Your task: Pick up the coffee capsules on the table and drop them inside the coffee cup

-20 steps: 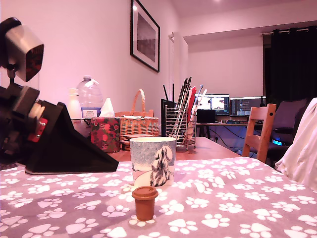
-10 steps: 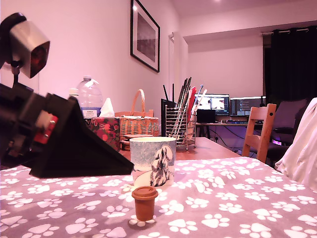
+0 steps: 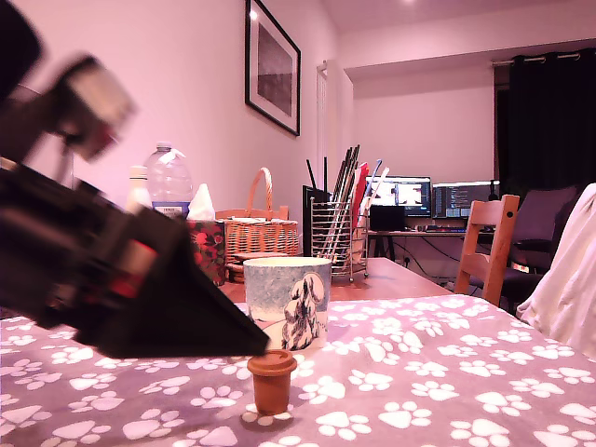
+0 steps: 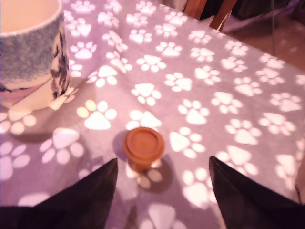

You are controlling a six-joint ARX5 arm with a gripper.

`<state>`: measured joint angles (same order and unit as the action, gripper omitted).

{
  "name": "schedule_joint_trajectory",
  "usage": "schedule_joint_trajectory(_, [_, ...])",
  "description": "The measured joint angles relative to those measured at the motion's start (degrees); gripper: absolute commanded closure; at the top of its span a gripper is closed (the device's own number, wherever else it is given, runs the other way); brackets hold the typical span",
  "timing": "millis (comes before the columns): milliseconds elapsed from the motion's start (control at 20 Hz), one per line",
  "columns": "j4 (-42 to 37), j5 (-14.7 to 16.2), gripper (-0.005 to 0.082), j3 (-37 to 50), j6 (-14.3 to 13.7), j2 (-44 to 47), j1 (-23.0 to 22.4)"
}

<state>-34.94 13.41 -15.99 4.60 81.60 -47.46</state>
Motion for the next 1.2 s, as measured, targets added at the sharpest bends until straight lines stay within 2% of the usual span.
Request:
schedule_joint_trajectory(200, [2.9,-0.5,0.0216,-3.4,-1.1,3.0,-0.1])
schedule_joint_trajectory(350, [3.0,-1.9,0.0218,-5.0,-2.2,4.6,-0.1])
schedule_joint_trajectory(750, [4.4,-2.5,0.0224,-9.2,-3.6,10.3,-0.1])
schedule_joint_trajectory(1050, [4.5,-2.6,0.0484,-9.8,-3.7,11.5,-0.1])
schedule_joint_trajectory(1200, [4.5,-2.6,0.0506,-9.8,-3.7,11.5,-0.1])
